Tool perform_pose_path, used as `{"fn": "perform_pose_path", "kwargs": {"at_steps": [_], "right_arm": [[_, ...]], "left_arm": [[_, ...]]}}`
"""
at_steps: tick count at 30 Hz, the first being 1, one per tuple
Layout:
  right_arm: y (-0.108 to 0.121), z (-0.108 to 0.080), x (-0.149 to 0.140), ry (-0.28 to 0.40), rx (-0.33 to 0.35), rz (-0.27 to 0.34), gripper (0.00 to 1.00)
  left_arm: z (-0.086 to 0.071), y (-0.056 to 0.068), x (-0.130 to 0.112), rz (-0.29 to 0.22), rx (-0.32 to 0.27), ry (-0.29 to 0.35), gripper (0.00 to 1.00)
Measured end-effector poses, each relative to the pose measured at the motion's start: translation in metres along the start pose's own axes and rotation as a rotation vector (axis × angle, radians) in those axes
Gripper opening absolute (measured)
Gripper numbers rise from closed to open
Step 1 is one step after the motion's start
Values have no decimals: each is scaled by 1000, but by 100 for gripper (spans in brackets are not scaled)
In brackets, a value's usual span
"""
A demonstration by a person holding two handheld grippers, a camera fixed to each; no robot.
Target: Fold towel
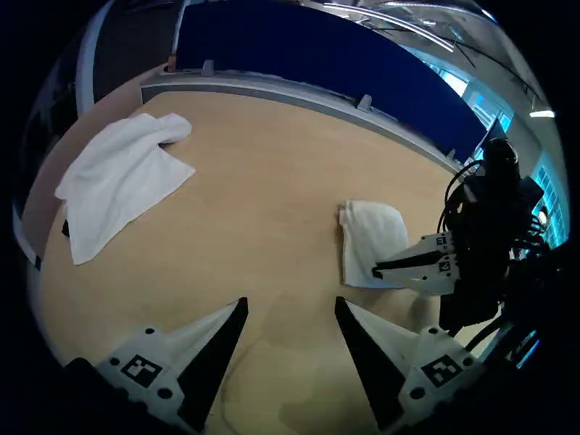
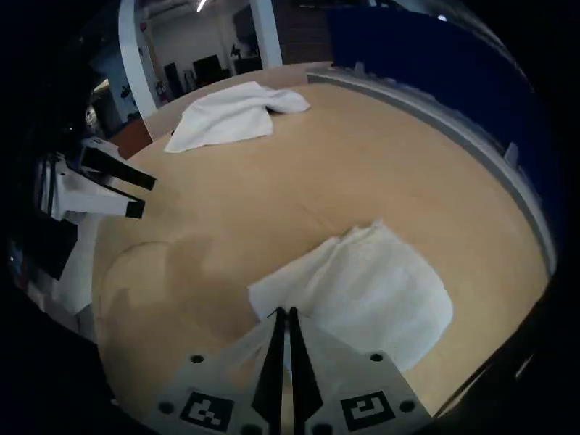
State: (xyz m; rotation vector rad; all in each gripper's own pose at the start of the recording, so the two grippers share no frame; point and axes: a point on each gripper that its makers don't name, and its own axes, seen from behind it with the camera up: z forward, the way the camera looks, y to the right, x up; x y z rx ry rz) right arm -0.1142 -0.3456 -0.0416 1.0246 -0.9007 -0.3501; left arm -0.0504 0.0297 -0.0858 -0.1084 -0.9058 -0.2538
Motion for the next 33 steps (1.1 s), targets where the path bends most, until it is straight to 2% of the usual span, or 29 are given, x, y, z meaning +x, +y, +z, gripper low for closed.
{"fn": "perform_pose_path", "kwargs": {"at_steps": [9,19,23,27,33], "right_arm": [[1,0,1,6,5,39,5],[-1,-7,7,35,-5,38,13],[-4,-13,10,54,7,47,46],[-3,-19,11,70,0,50,70],[-3,-27,15,95,-11,58,89]], "left_arm": [[3,3,2,-2,-9,0,89],[3,1,4,2,-4,0,89],[2,-1,3,-3,0,1,89],[1,-2,2,-4,3,1,89],[-1,-2,0,-1,7,0,89]]}}
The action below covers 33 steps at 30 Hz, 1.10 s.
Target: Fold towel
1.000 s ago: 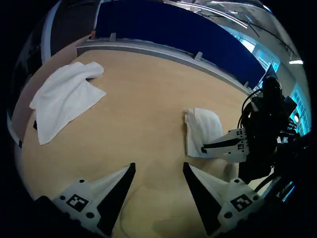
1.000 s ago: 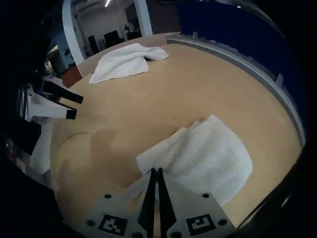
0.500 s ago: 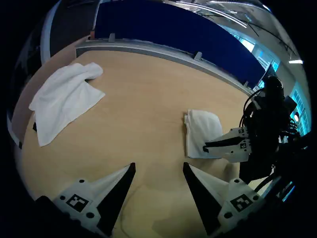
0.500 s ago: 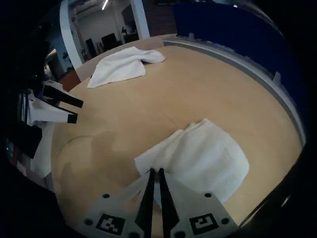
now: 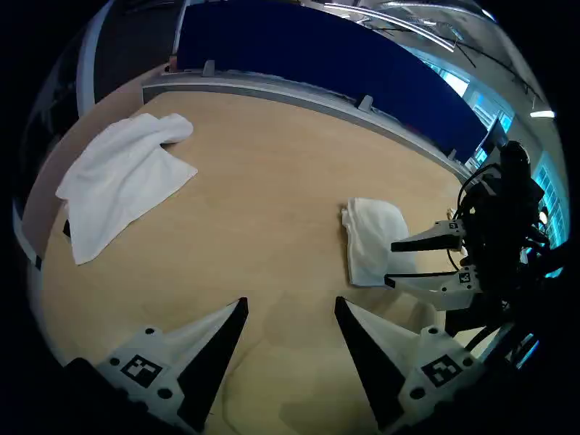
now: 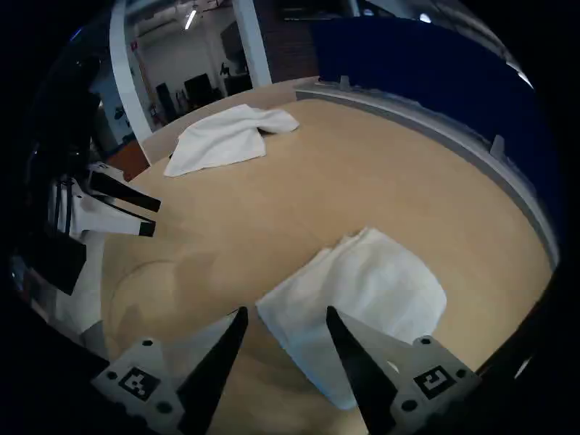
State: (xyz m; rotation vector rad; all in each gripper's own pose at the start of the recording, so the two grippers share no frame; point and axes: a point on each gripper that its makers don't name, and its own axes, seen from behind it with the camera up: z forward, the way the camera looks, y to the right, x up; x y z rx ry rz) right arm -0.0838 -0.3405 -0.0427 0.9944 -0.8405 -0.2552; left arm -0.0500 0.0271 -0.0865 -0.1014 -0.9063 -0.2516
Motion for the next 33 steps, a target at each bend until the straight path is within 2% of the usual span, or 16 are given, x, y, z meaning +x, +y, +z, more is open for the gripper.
{"fn": "perform_pose_path", "kwargs": {"at_steps": [4,18,27,33], "right_arm": [[0,-6,3,22,-7,15,98],[25,-28,-12,45,-105,66,99],[42,-44,-43,6,-185,115,99],[47,-52,-63,-21,-210,141,99]], "left_arm": [[-2,-1,0,2,2,1,89],[-9,-4,0,4,8,8,89],[-16,-9,0,26,31,19,89],[-24,-16,-4,55,52,20,89]]}}
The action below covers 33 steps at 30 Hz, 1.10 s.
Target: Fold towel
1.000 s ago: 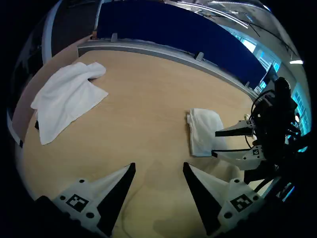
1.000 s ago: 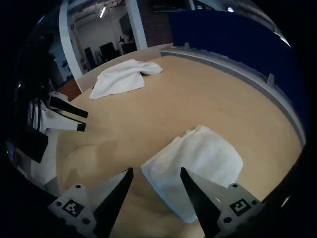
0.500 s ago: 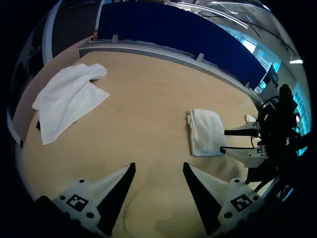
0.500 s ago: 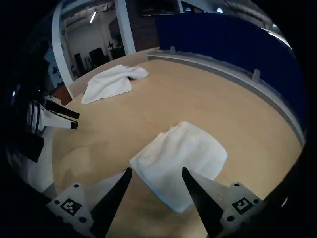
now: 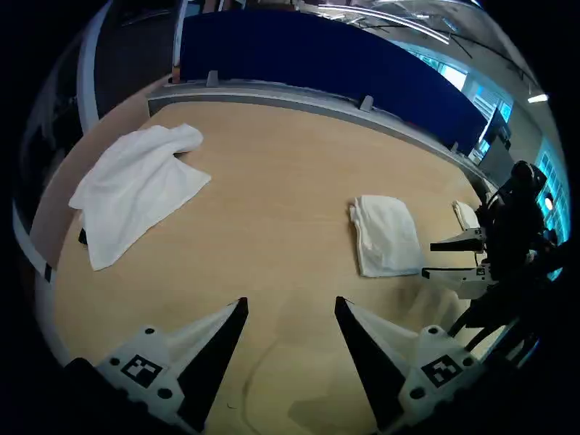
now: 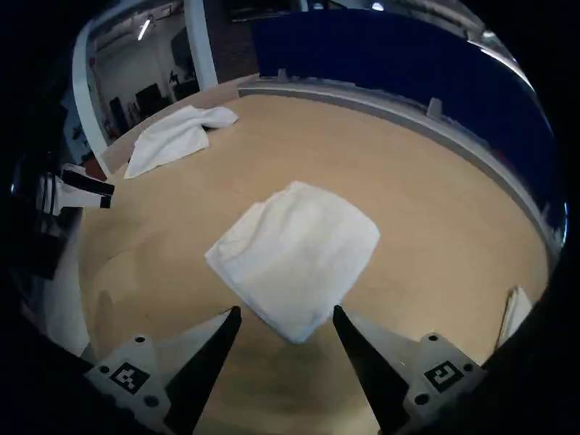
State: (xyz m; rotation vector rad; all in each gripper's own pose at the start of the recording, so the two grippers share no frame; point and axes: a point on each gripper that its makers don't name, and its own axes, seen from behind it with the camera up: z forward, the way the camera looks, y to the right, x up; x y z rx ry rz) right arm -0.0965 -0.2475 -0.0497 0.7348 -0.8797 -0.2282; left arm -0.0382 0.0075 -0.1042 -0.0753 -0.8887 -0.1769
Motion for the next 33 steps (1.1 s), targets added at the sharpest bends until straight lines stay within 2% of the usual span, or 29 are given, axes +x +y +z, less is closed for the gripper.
{"fn": "perform_pose_path", "kwargs": {"at_steps": [12,21,27,33], "right_arm": [[6,4,-15,-23,-18,20,97],[6,14,-26,-54,-24,12,58],[6,15,-26,-51,-18,32,32],[6,16,-29,-53,-19,41,23]], "left_arm": [[-5,-4,-4,-6,4,-1,89],[-6,-6,-4,-6,7,-1,89],[-6,-7,-4,-8,8,-1,89],[-6,-7,-4,-7,5,-2,89]]}}
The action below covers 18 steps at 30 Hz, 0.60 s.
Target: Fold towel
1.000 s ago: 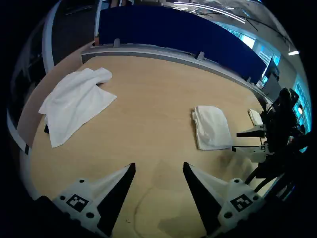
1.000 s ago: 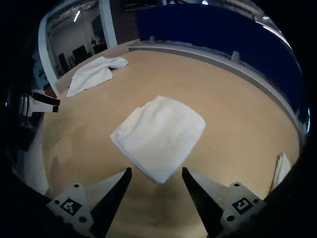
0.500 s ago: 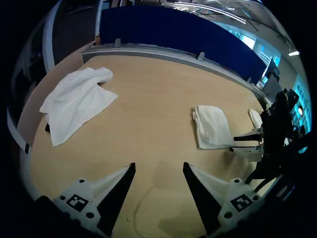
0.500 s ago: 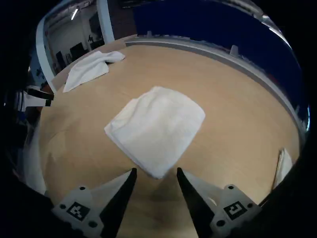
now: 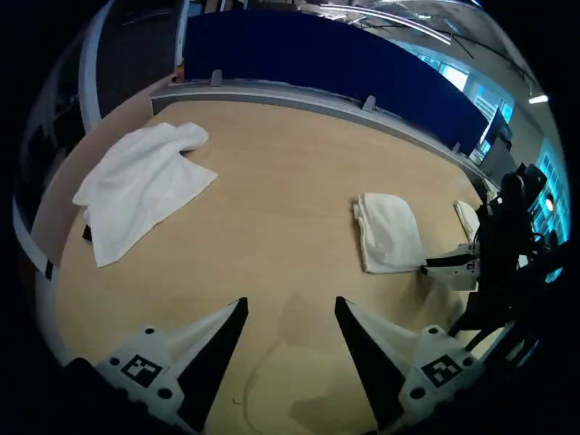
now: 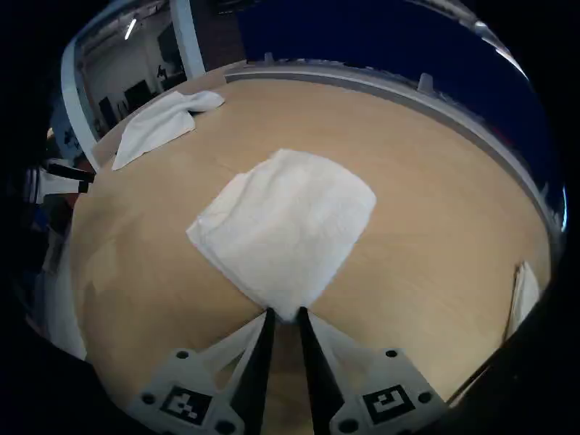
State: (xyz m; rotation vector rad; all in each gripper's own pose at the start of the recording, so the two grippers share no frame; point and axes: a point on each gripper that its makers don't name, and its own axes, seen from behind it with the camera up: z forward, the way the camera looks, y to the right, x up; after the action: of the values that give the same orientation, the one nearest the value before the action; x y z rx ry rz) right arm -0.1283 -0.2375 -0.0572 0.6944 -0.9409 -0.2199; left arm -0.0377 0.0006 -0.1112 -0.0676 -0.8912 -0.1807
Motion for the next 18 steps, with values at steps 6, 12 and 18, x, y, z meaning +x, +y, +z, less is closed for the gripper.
{"fn": "perform_pose_path", "kwargs": {"at_steps": [6,12,18], "right_arm": [[2,0,0,5,-9,5,10],[2,-3,4,17,-7,16,7],[3,-13,19,48,-11,9,7]], "left_arm": [[1,0,-1,0,0,-2,89],[1,-1,-1,3,1,-3,89],[-1,1,1,1,-3,0,89]]}}
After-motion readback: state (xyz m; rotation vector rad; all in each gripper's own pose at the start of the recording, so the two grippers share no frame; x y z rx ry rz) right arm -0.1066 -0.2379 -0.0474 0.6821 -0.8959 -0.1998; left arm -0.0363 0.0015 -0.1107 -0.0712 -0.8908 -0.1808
